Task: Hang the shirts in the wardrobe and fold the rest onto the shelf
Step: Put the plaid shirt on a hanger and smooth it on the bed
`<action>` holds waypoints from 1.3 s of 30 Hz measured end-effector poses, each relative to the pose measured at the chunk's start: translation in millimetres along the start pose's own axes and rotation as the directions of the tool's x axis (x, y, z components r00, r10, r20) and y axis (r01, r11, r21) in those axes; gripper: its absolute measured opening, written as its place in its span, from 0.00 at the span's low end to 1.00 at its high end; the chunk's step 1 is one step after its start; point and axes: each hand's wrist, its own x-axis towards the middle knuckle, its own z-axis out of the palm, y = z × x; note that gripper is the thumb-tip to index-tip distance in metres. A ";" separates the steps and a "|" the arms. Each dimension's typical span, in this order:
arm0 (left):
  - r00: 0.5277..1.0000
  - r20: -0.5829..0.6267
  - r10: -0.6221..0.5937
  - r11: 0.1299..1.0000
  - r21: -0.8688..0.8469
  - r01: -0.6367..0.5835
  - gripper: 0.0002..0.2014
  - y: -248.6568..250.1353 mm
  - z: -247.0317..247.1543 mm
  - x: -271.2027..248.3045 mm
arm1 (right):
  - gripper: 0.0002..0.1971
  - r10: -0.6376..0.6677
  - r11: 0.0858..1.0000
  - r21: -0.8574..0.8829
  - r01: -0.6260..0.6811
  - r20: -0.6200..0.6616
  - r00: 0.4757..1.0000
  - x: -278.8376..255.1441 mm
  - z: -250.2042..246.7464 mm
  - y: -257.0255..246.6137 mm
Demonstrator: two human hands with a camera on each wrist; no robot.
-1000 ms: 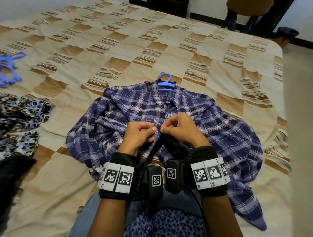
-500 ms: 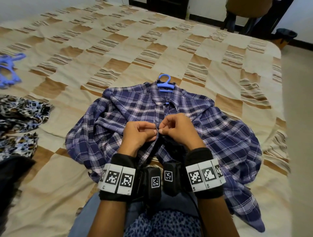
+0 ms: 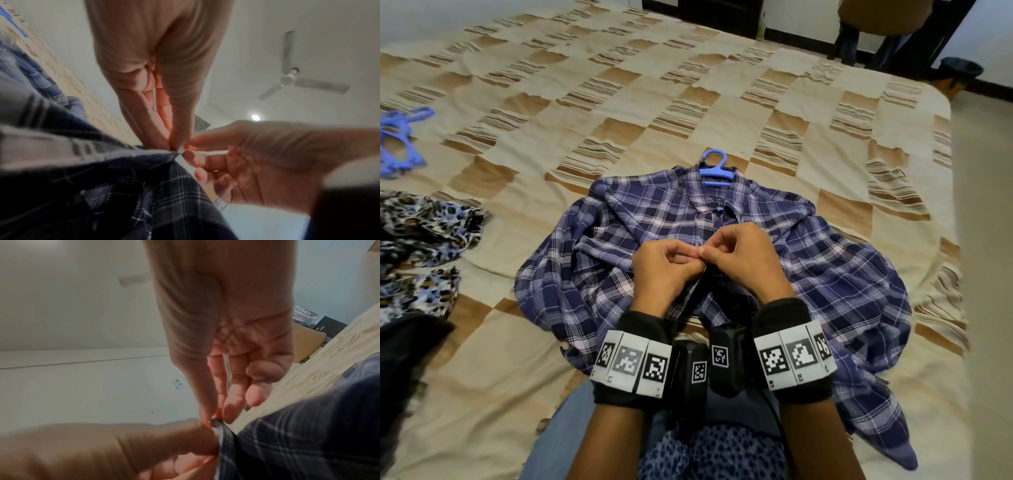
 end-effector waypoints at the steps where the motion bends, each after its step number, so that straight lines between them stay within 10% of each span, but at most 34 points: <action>1: 1.000 -0.011 0.007 1.000 0.008 -0.007 0.11 0.5 -0.3 -0.6 | 0.06 0.007 1.000 -0.004 -0.006 0.015 1.000 -0.2 -0.2 0.1; 16: 0.985 0.136 -0.108 0.944 -0.297 0.145 0.07 -1.5 -7.0 1.3 | 0.05 0.023 1.000 0.012 -0.025 0.139 0.990 4.5 -1.6 12.9; 33: 0.970 0.226 -0.094 0.994 0.067 0.081 0.16 -9.1 -5.0 8.3 | 0.10 0.011 0.989 0.149 -0.012 0.013 1.000 6.8 -0.2 15.0; 39: 1.000 0.031 0.001 0.953 0.302 -0.010 0.13 -10.9 -5.3 9.6 | 0.06 0.004 0.962 0.273 0.011 -0.057 0.998 6.3 7.1 5.1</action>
